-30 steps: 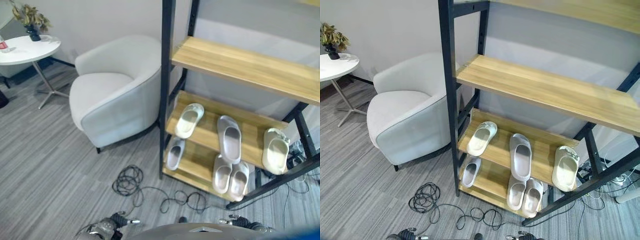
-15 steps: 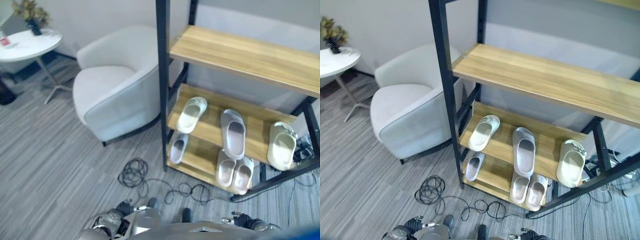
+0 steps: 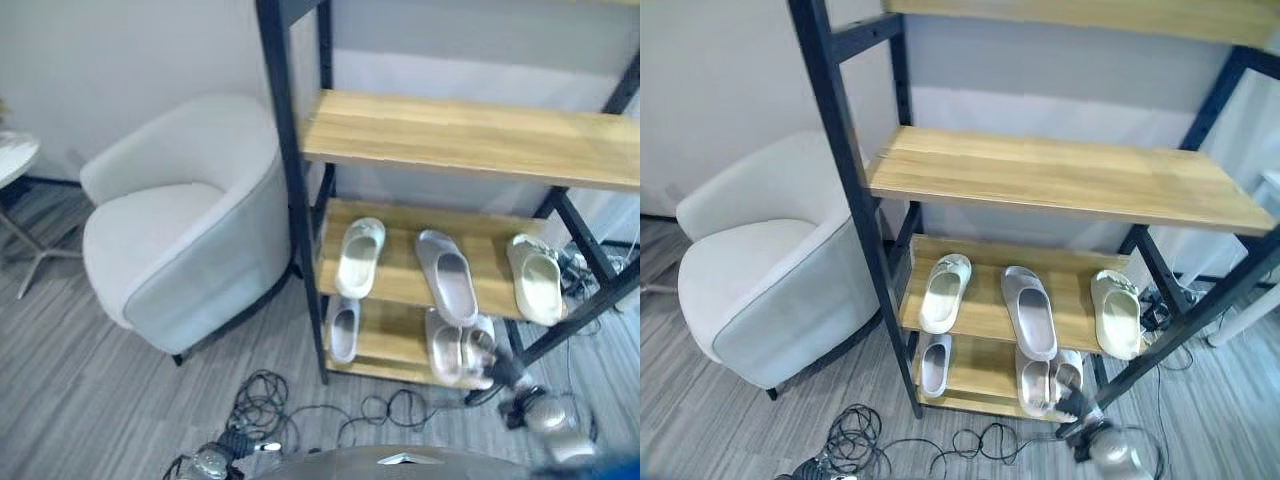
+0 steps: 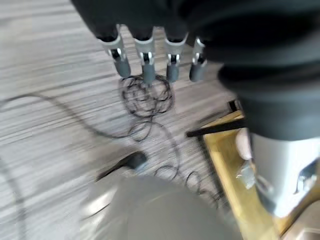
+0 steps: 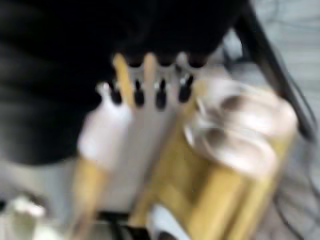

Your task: Arrange the slippers neatly on the shoe rack.

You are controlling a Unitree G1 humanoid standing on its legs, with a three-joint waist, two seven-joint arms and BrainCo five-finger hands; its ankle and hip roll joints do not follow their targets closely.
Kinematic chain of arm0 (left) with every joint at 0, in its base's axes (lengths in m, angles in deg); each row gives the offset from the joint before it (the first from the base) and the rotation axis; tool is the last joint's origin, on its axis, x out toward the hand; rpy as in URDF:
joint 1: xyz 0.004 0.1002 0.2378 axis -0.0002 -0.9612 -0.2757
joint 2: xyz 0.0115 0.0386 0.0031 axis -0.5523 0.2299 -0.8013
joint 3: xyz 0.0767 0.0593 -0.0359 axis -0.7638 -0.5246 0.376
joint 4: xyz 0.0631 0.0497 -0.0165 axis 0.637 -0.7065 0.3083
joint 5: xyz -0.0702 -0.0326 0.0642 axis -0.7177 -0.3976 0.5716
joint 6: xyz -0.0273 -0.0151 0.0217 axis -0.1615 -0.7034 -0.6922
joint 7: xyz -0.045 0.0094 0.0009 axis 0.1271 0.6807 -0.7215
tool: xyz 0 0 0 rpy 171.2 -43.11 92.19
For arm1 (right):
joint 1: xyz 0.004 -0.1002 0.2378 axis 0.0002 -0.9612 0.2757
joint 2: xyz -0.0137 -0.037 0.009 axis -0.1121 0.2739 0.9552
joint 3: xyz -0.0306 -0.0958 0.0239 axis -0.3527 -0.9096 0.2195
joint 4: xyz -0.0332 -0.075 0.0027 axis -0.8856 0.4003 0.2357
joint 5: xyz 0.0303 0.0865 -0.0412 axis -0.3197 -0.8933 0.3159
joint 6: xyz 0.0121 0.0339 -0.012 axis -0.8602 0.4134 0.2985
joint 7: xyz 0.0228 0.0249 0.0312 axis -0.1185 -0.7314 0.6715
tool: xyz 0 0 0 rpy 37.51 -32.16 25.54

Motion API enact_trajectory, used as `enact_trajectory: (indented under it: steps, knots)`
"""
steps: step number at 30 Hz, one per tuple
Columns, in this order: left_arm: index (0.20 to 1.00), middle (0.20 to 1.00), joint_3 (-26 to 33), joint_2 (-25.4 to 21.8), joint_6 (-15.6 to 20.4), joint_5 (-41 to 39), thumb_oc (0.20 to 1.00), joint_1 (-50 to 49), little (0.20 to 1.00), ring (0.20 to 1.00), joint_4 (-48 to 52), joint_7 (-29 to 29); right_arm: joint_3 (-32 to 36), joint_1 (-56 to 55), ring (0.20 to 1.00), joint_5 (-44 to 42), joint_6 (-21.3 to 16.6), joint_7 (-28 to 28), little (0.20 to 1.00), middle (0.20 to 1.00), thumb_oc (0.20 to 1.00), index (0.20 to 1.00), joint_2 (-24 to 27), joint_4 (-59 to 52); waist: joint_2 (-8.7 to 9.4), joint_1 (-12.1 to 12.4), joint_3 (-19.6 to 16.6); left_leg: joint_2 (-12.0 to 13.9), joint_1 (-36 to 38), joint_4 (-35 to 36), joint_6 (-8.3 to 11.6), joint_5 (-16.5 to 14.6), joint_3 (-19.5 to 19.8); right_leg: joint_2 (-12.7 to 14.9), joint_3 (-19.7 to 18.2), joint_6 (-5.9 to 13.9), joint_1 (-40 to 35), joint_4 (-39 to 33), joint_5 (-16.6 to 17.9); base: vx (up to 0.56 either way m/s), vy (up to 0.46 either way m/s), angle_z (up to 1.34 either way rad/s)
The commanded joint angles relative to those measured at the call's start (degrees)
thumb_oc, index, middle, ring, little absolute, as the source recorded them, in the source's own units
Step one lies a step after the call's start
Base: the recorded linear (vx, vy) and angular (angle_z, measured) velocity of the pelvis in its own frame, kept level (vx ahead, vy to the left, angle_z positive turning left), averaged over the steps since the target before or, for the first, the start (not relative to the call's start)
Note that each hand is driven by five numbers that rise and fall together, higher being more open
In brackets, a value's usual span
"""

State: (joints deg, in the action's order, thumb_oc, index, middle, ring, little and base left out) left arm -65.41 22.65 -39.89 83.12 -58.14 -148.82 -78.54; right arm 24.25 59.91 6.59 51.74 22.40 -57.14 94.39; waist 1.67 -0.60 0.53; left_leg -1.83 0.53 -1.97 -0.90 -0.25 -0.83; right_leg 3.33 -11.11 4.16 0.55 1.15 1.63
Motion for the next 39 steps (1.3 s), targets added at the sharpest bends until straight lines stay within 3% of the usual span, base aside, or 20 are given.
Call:
enact_trajectory:
  steps: [1, 6, 10, 23, 34, 39]
  knots:
    - [1.000, 1.000, 2.1, 0.4, 2.6, 0.6, 1.000, 1.2, 1.000, 1.000, -5.5, 1.9, -1.8, -7.1, 1.000, 9.7, -6.4, 0.7, 1.000, 1.000, 1.000, 1.000, 5.9, -2.6, 0.31, -1.9, 2.5, 2.3, -2.5, -4.3, 0.79, -2.5, 0.6, -0.6, -1.8, 1.54, -1.9, 4.8, -4.9, 0.00, 0.025, -0.70]
    - [1.000, 1.000, 0.8, 1.0, 4.4, 1.6, 1.000, 0.3, 1.000, 1.000, -3.8, 1.8, 0.8, -10.4, 1.000, 18.6, -8.7, -0.1, 1.000, 1.000, 1.000, 1.000, 12.5, -13.0, 0.45, -2.3, 1.9, 2.5, -0.9, -3.1, 0.74, -2.5, -0.8, -0.8, -2.1, 1.97, -1.8, 4.7, -4.4, 0.01, 0.015, -0.53]
    - [1.000, 1.000, 0.2, 1.5, 4.6, 2.5, 1.000, -0.4, 1.000, 1.000, -3.1, 1.6, 3.9, -12.5, 1.000, 21.2, -8.9, -1.6, 1.000, 1.000, 1.000, 1.000, 13.4, -16.7, 0.46, -2.0, 1.3, 2.7, -0.4, -2.0, 0.68, -2.3, -0.3, -0.8, -1.6, 2.14, -2.2, 3.9, -4.3, 0.01, 0.003, 0.01]
    - [1.000, 1.000, 1.7, 2.1, 3.5, 5.3, 1.000, -1.5, 1.000, 1.000, -5.1, 2.2, 11.4, -4.1, 1.000, 28.3, -3.9, -12.5, 1.000, 1.000, 1.000, 1.000, 13.0, -8.7, 0.63, -0.5, 0.5, 2.2, 0.1, -0.8, 0.14, -2.5, 1.5, -0.5, 0.5, 2.09, -3.0, 3.5, -5.1, 0.01, 0.000, 0.12]
    - [1.000, 1.000, 0.7, 1.1, 2.9, 6.3, 1.000, -1.5, 1.000, 1.000, -4.6, 1.9, 7.8, 10.7, 1.000, 26.9, -1.0, -15.4, 1.000, 1.000, 1.000, 1.000, 16.6, 3.5, 0.57, 2.0, 1.0, 1.7, -0.8, -1.4, -0.01, -2.9, 3.3, 0.0, 2.7, 1.90, -3.1, 3.2, -5.6, 0.03, -0.007, 0.10]
    - [1.000, 1.000, 0.5, 0.8, 2.8, 6.5, 1.000, -1.7, 1.000, 1.000, -4.8, 1.6, 5.9, 14.3, 1.000, 26.3, -1.0, -14.8, 1.000, 1.000, 1.000, 1.000, 18.2, 3.7, 0.74, 2.7, 1.8, 1.5, -2.1, -2.0, 0.01, -3.1, 3.9, 0.2, 3.4, 1.78, -2.7, 3.1, -5.8, 0.02, -0.005, 0.09]
